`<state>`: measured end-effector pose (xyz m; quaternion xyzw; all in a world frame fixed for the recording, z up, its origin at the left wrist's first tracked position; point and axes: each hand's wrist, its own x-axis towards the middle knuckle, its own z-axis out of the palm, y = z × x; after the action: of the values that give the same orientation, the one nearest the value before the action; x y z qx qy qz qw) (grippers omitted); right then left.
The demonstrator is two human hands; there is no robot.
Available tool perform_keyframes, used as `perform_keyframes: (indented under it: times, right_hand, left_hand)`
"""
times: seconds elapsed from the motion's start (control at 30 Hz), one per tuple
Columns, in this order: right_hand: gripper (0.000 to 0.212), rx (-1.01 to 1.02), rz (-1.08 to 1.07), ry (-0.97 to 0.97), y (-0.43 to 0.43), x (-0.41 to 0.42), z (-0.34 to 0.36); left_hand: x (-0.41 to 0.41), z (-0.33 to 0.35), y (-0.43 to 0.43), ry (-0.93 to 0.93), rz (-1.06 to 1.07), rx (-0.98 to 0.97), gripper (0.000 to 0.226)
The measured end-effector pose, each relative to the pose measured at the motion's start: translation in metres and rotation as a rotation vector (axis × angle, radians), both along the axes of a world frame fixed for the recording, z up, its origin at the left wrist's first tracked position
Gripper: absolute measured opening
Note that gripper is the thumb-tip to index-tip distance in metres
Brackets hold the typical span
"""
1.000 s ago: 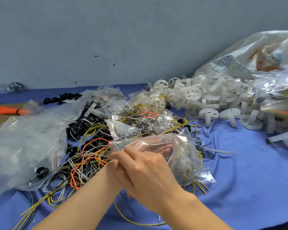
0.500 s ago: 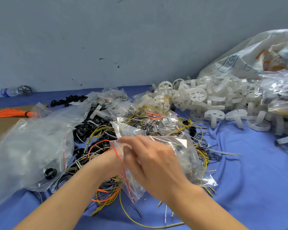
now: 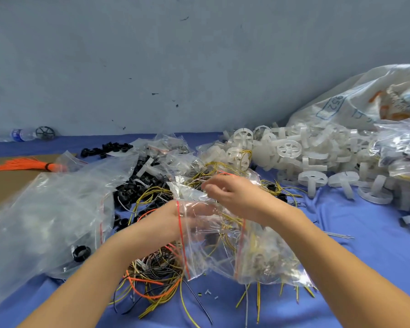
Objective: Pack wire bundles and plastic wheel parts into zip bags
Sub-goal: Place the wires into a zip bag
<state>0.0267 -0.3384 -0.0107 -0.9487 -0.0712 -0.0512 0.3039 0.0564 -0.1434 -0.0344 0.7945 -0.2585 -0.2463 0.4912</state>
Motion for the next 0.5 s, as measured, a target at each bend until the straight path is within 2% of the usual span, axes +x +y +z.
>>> perform_keyframes:
  times: [0.1,0.2,0.27,0.4,0.5]
  right_hand:
    - [0.045,-0.031,0.075,0.109,0.002,0.014,-0.008]
    - [0.052,0.189,0.14,0.174,-0.003,0.017,-0.011]
    - [0.042,0.291,0.147,0.18,-0.013,0.015,-0.01]
    - [0.032,0.242,0.144,0.165,-0.027,0.014,-0.012]
    - [0.024,0.265,0.113,0.168,-0.029,0.017,-0.013]
  left_hand:
    - [0.006,0.003,-0.001,0.214,-0.063,-0.211,0.033]
    - [0.015,0.0,-0.006,0.353,0.091,-0.338,0.036]
    - [0.02,0.002,-0.011,0.363,0.176,-0.387,0.034]
    - [0.022,0.011,-0.018,0.328,0.203,-0.397,0.026]
    - [0.022,0.012,-0.022,0.317,0.23,-0.336,0.025]
